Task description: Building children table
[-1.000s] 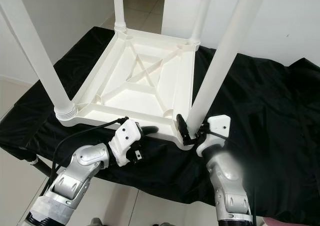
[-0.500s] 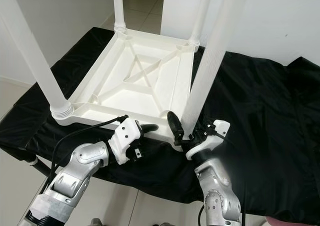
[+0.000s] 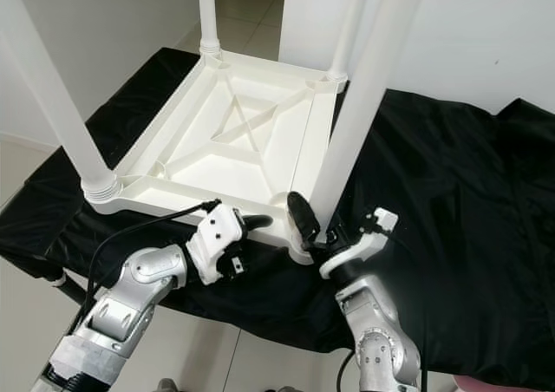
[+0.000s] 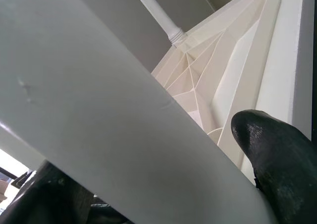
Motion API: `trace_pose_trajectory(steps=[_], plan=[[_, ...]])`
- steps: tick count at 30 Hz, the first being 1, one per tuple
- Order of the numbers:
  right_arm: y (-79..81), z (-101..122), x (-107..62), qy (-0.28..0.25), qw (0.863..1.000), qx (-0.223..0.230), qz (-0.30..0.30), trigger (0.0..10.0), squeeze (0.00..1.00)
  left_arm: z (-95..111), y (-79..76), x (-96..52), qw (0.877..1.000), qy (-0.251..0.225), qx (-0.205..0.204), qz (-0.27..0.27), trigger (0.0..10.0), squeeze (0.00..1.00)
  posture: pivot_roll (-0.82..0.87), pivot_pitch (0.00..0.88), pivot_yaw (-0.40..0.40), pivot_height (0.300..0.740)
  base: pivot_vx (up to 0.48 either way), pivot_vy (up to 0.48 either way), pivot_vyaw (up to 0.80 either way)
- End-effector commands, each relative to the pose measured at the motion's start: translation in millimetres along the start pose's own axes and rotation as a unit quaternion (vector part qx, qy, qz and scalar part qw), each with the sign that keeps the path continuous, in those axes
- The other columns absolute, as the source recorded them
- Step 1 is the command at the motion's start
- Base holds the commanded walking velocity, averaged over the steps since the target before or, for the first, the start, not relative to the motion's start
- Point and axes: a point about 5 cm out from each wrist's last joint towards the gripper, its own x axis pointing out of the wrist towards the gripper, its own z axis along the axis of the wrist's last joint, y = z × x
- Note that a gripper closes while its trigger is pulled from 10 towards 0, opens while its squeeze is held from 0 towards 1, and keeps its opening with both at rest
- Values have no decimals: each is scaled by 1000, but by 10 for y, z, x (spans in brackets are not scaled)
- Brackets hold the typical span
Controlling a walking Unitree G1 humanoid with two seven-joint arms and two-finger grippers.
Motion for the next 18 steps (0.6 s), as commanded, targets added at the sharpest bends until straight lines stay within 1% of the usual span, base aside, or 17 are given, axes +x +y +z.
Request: trace_pose_trajectory(steps=[1,2,3,4,5,6,7,8,9,10,12,13,14,15,16,17,18], plan=[[70,-67,13,3,999,36,20,10000,0,-15,26,25,1000,4,3,19,10000,0,9,68,-49,740,0,0,0],[70,-67,13,3,999,36,20,10000,0,-15,26,25,1000,4,3,19,10000,0,9,68,-49,740,0,0,0],[75,-73,22,10,1000,12,23,10000,0,-15,30,26,1000,4,3,20,10000,0,9,68,-48,740,0,0,0],[78,-54,39,19,998,-50,33,10000,0,-14,30,25,1000,3,3,20,10000,0,8,68,-47,740,0,0,0],[78,-54,39,19,998,-50,33,10000,0,-14,30,25,1000,3,3,20,10000,0,8,68,-47,740,0,0,0],[82,-35,51,25,995,-92,42,10000,0,-13,29,24,1000,3,3,20,10000,0,8,68,-47,740,0,0,0],[81,-2,68,27,991,-123,48,10000,0,-14,27,24,1000,3,3,19,10000,0,7,69,-45,740,0,0,0],[81,-2,68,27,991,-123,48,10000,0,-14,27,24,1000,3,3,19,10000,0,7,69,-45,740,0,0,0],[79,43,85,30,985,-157,58,10000,0,-14,24,25,1000,3,3,19,10000,0,7,72,-46,740,0,0,0],[79,43,85,30,985,-157,58,10000,0,-14,24,25,1000,3,3,19,10000,0,7,72,-46,740,0,0,0],[46,176,120,39,970,-227,80,10000,0,-16,12,29,1000,3,0,17,10000,0,6,74,-46,740,0,0,0],[46,176,120,39,970,-227,80,10000,0,-16,12,29,1000,3,0,17,10000,0,6,74,-46,740,0,0,0],[34,221,130,44,964,-248,86,10000,0,-17,9,31,1000,3,-1,17,10000,0,6,75,-45,740,0,0,0],[34,221,130,44,964,-248,86,10000,0,-17,9,31,1000,3,-1,17,10000,0,6,75,-45,740,0,0,0],[7,297,142,54,953,-280,99,10000,0,-19,-9,35,1000,3,-8,14,10000,0,7,76,-46,740,0,0,0],[7,297,142,54,953,-280,99,10000,0,-19,-9,35,1000,3,-8,14,10000,0,7,76,-46,740,0,0,0],[-3,322,145,60,949,-292,105,10000,0,-22,-23,34,1000,3,-15,10,10000,0,5,78,-45,740,0,0,0]])
